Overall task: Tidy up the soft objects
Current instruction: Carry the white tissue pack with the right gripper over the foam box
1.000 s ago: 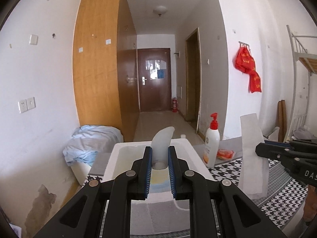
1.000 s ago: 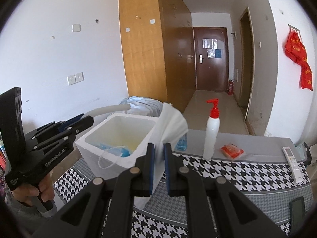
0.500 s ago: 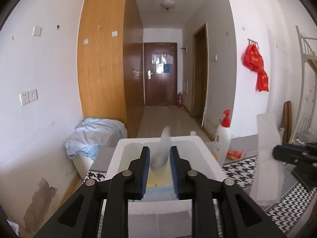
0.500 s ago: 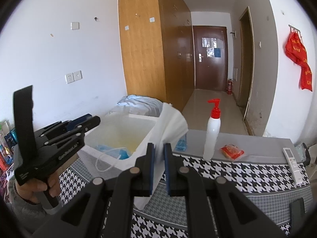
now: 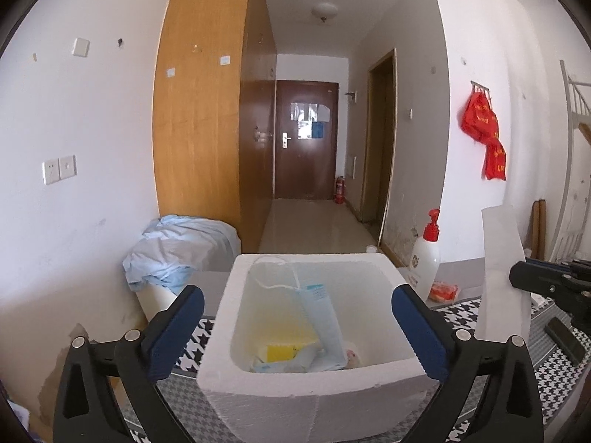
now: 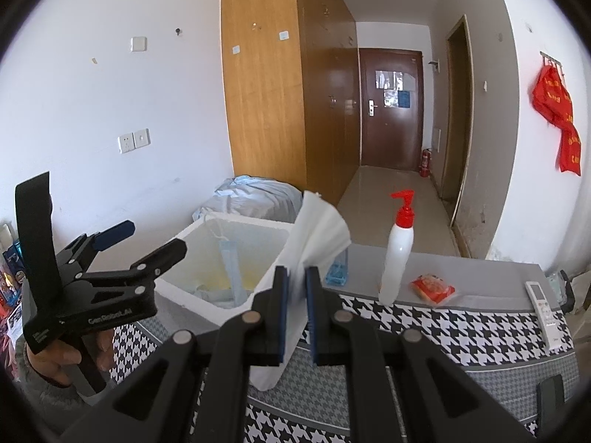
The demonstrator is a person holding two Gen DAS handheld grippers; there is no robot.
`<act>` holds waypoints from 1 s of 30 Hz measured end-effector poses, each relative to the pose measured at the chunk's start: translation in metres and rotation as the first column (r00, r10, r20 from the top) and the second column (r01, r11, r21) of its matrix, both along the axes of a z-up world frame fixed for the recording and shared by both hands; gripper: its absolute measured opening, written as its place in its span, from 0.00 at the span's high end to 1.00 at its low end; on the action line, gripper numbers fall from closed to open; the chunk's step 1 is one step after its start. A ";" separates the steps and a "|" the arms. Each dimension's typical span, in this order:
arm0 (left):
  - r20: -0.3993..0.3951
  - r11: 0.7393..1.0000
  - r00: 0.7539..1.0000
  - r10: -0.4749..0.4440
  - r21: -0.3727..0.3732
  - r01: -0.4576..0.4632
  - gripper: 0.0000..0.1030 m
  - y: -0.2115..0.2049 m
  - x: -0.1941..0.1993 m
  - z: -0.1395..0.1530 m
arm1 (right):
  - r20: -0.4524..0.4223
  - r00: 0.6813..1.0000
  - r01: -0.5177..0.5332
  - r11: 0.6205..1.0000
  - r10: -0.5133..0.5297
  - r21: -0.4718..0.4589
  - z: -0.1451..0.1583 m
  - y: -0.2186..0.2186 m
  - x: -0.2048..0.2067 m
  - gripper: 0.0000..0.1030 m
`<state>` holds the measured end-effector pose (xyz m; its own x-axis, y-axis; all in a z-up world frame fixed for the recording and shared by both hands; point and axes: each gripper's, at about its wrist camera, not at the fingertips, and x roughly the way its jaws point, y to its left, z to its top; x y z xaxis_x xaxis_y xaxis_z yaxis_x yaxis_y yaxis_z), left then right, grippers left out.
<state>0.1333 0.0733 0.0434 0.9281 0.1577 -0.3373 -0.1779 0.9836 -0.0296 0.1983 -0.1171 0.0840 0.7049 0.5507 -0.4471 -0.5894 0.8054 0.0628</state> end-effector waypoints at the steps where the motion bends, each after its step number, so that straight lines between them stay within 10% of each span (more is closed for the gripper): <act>1: 0.002 1.000 1.000 0.006 0.003 -0.006 0.01 0.002 -0.001 0.000 | 0.002 1.000 -0.001 1.000 0.001 -0.001 0.001 0.001 0.001 0.88; 30: 0.007 0.993 0.993 0.116 0.012 -0.116 0.01 0.047 -0.028 -0.002 | -0.014 0.994 -0.110 0.993 0.110 -0.030 0.008 0.065 0.022 0.88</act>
